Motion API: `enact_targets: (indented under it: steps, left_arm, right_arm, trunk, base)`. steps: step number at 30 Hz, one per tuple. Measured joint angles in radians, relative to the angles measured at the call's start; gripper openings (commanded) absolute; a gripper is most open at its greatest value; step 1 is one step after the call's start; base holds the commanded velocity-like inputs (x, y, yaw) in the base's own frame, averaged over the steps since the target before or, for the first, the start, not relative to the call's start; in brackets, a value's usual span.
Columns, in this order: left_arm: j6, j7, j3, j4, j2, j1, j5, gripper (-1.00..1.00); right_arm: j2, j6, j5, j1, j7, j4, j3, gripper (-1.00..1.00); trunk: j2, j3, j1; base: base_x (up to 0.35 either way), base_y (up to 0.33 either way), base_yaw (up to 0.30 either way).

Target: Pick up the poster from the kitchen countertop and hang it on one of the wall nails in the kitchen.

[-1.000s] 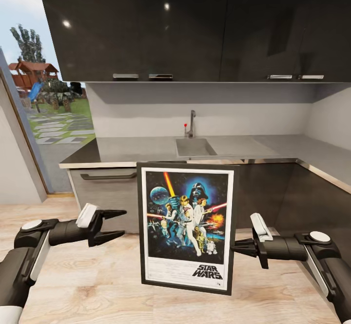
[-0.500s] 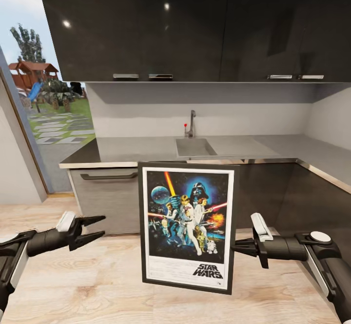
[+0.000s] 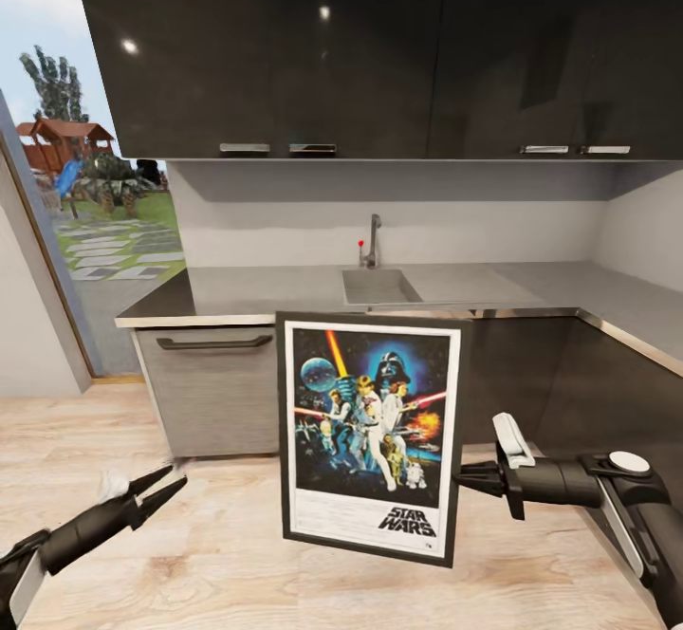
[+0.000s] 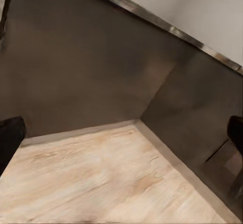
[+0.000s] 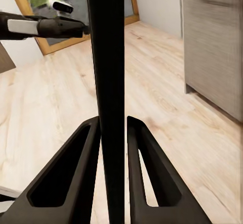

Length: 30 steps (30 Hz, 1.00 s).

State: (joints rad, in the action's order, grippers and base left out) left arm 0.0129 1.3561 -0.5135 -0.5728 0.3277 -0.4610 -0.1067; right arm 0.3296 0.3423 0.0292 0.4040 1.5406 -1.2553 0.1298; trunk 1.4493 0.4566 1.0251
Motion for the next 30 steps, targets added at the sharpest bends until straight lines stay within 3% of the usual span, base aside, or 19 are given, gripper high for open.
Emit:
enact_targets:
  steps: [1, 2, 3, 4, 7, 8, 9, 11, 14, 25, 30]
  left_arm:
    - [-0.015, -0.026, -0.002, 0.026, 0.000, 0.000, 0.000, 1.00]
    - [-0.063, -0.125, -0.005, 0.121, -0.001, 0.000, -0.002, 1.00]
    - [-0.077, -0.153, -0.006, 0.156, -0.001, 0.000, -0.004, 1.00]
    - [-0.139, -0.253, -0.007, 0.248, -0.001, 0.001, -0.005, 1.00]
    - [-0.217, -0.326, -0.016, 0.360, 0.000, 0.000, -0.002, 1.00]
    - [-0.351, -0.389, -0.030, 0.485, 0.005, 0.007, -0.069, 1.00]
    - [-0.364, -0.395, -0.018, 0.523, 0.005, 0.014, -0.080, 1.00]
    - [-0.386, -0.426, -0.020, 0.540, 0.006, 0.056, -0.136, 1.00]
    - [-0.391, -0.475, -0.022, 0.543, 0.006, 0.073, -0.159, 1.00]
    - [-0.393, -0.524, -0.023, 0.544, 0.013, 0.104, -0.180, 1.00]
    - [-0.392, -0.526, -0.024, 0.544, 0.023, 0.108, -0.183, 1.00]
  right_arm:
    - [0.000, 0.000, 0.000, -0.001, -0.004, 0.000, 0.002, -1.00]
    - [0.000, -0.001, -0.001, -0.005, -0.027, 0.003, 0.007, -1.00]
    - [0.000, -0.002, -0.001, -0.006, -0.031, 0.004, 0.008, -1.00]
    - [0.000, -0.023, -0.001, -0.009, -0.042, 0.007, 0.010, -1.00]
    - [0.000, -0.059, -0.001, -0.010, -0.047, 0.010, 0.012, -1.00]
    - [0.000, -0.084, -0.002, -0.013, -0.099, 0.012, 0.013, -1.00]
    - [0.000, -0.086, -0.002, -0.014, -0.107, 0.013, 0.013, -1.00]
    - [0.000, -0.088, -0.001, -0.016, -0.129, 0.016, 0.013, -1.00]
    - [0.000, -0.089, -0.001, -0.016, -0.141, 0.030, 0.013, -1.00]
    - [0.000, -0.089, -0.001, -0.017, -0.249, 0.053, 0.012, -1.00]
    - [0.000, -0.088, 0.000, -0.016, -0.261, 0.056, 0.014, -1.00]
  trunk:
    - [0.000, 0.000, 0.000]
    - [0.000, 0.000, 0.000]
    - [0.000, 0.000, 0.000]
    - [0.000, 0.000, 0.000]
    - [0.000, 0.000, 0.000]
    - [0.000, 0.000, 0.000]
    - [0.000, 0.000, 0.000]
    - [0.000, 0.000, 0.000]
    - [0.000, 0.000, 0.000]
    - [0.000, 0.000, 0.000]
    - [0.000, 0.000, 0.000]
  base:
    - [0.000, 0.000, 0.000]
    - [0.000, 0.000, 0.000]
    - [0.000, 0.000, 0.000]
    - [0.000, 0.000, 0.000]
    - [0.000, 0.000, 0.000]
    - [0.000, 0.000, 0.000]
    - [0.000, 0.000, 0.000]
    - [0.000, 0.000, 0.000]
    - [0.000, 0.000, 0.000]
    - [0.000, 0.000, 0.000]
    - [0.000, 0.000, 0.105]
